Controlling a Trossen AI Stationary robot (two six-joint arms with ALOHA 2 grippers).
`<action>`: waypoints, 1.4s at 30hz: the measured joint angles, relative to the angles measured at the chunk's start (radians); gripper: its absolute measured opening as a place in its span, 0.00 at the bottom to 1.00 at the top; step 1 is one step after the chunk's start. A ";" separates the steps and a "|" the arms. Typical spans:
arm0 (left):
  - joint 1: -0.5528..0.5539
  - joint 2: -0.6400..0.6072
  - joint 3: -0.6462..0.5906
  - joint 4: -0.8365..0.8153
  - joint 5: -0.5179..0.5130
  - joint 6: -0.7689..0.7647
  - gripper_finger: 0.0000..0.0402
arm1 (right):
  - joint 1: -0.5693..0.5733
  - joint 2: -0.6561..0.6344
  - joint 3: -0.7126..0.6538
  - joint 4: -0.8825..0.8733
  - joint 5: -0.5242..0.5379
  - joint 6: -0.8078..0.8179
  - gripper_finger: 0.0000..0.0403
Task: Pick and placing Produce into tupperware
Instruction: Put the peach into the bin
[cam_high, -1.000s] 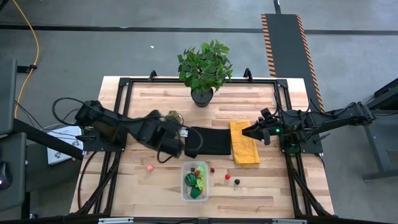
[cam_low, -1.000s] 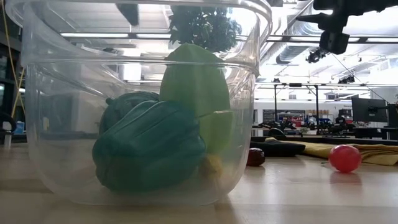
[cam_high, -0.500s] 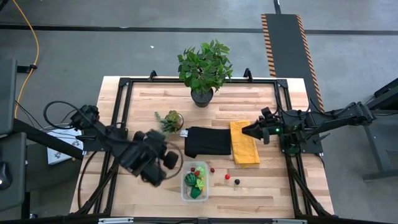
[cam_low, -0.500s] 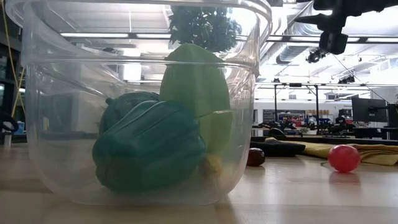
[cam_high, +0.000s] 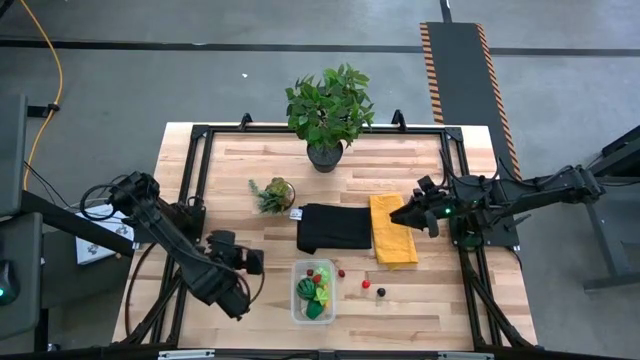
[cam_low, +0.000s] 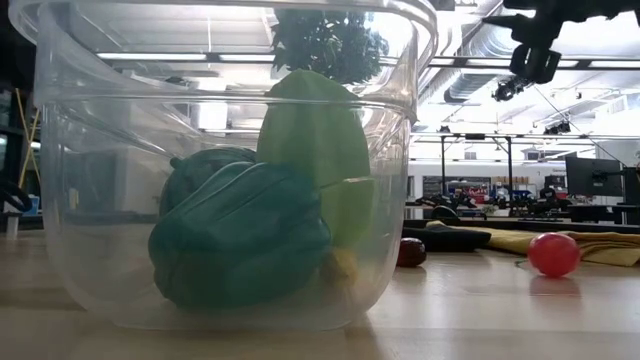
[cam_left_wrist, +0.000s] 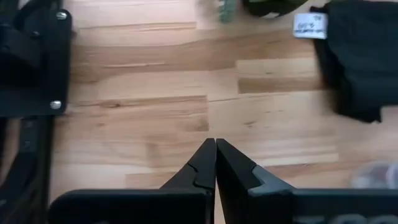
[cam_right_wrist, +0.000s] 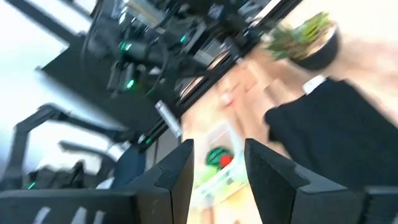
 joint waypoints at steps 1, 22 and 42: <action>0.001 -0.001 0.000 0.009 -0.001 0.000 0.00 | 0.000 0.000 0.000 0.000 -0.025 -0.001 0.33; 0.015 -0.007 0.181 -0.044 -0.418 0.143 0.00 | 0.000 0.000 0.000 -0.004 -0.128 0.069 0.33; 0.036 -0.007 0.562 -0.042 -0.193 1.422 0.00 | 0.000 0.000 0.000 -0.004 -0.072 0.089 0.33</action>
